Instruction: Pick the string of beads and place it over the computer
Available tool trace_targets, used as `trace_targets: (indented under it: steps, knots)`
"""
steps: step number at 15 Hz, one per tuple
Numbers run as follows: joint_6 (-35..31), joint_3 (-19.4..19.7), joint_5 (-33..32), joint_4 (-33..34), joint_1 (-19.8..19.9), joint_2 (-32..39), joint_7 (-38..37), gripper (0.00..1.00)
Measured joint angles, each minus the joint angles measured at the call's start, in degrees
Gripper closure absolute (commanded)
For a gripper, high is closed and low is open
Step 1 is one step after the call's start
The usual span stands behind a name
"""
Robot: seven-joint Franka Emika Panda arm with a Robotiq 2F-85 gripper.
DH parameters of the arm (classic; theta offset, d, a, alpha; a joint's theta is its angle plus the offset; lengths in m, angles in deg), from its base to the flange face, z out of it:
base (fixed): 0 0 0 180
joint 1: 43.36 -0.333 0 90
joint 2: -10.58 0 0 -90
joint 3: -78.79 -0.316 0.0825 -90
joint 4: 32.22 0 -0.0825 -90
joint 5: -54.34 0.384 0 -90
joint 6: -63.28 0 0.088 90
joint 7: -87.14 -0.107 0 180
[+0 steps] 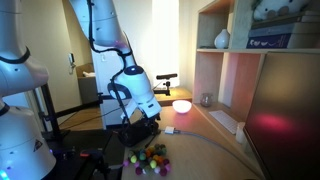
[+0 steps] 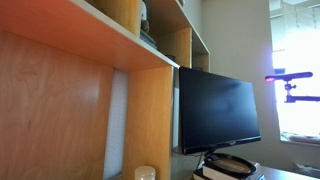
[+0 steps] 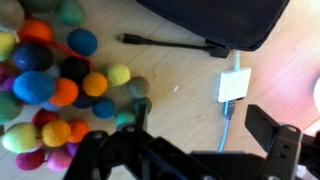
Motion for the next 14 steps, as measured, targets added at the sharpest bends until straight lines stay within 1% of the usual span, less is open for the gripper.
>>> trace_targets:
  steps: [2, 6, 9, 12, 14]
  knots:
    - [-0.05, -0.93, -0.17, 0.06, 1.05, -0.01, 0.00, 0.00]
    - [-0.74, -5.36, -0.24, 0.02, 5.77, -0.05, 0.00, 0.00]
    - [-1.20, -9.50, -0.31, -0.11, 10.64, -0.01, 0.00, 0.00]
    - [-2.78, -13.85, -0.34, -0.41, 16.79, 0.46, -0.03, 0.00]
    - [-3.17, -15.92, -0.53, -0.67, 20.56, 0.97, -0.03, 0.00]
